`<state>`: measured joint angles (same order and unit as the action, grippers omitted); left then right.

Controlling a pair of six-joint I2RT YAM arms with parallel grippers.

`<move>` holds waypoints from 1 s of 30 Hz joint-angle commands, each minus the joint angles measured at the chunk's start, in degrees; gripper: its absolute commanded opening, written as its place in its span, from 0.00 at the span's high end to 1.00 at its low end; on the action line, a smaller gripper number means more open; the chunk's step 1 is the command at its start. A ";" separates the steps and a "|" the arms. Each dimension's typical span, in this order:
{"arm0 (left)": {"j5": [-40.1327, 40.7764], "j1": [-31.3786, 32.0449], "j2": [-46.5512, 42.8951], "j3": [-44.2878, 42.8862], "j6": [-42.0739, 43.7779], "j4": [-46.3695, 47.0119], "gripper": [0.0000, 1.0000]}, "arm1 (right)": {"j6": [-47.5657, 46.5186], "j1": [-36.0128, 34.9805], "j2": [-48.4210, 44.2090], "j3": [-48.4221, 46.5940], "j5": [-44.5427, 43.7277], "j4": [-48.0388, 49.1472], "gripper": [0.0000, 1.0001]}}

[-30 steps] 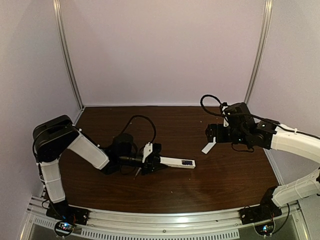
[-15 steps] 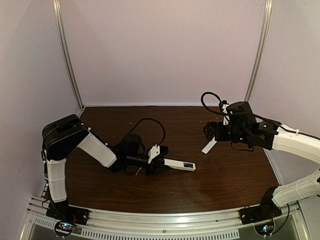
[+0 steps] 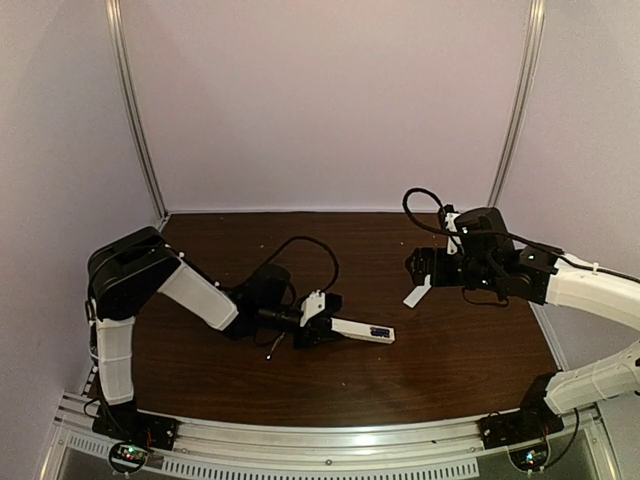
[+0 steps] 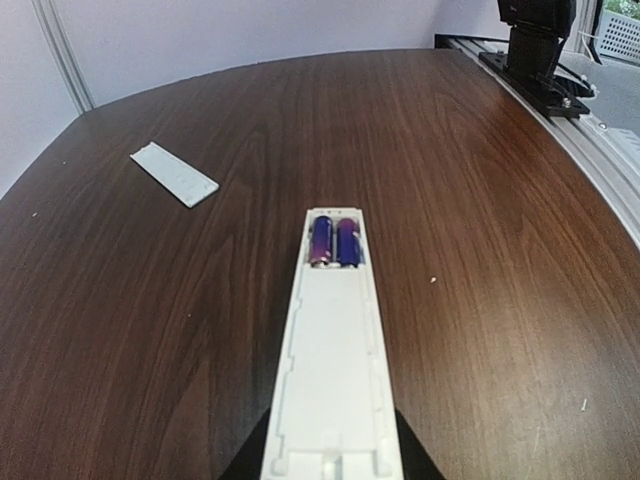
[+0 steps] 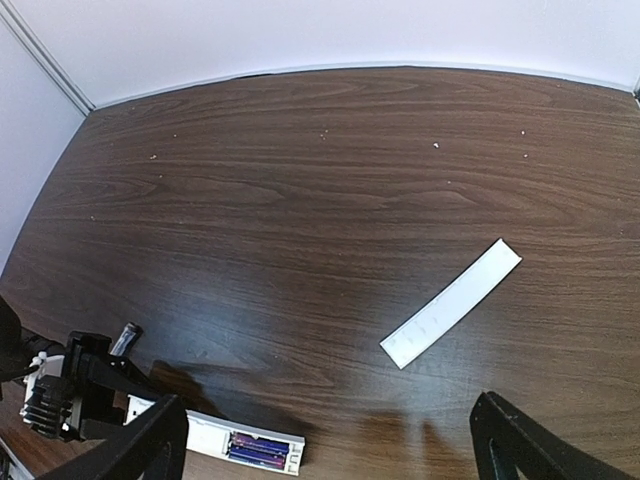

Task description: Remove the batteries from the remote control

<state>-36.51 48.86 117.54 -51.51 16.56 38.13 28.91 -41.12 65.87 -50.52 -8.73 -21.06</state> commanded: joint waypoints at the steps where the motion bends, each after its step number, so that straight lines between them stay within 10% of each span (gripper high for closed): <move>1: -0.42 0.07 2.14 -1.52 2.95 -4.97 0.80 | 0.89 0.16 -0.89 1.37 1.65 1.33 0.00; 30: 1.18 -1.25 1.78 -2.06 3.38 -8.68 0.45 | 1.43 0.16 -0.02 2.67 3.62 2.45 0.00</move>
<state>-36.58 47.94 121.16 -54.72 20.25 31.59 30.04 -41.12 66.02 -48.45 -5.72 -18.65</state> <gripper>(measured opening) 0.519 0.996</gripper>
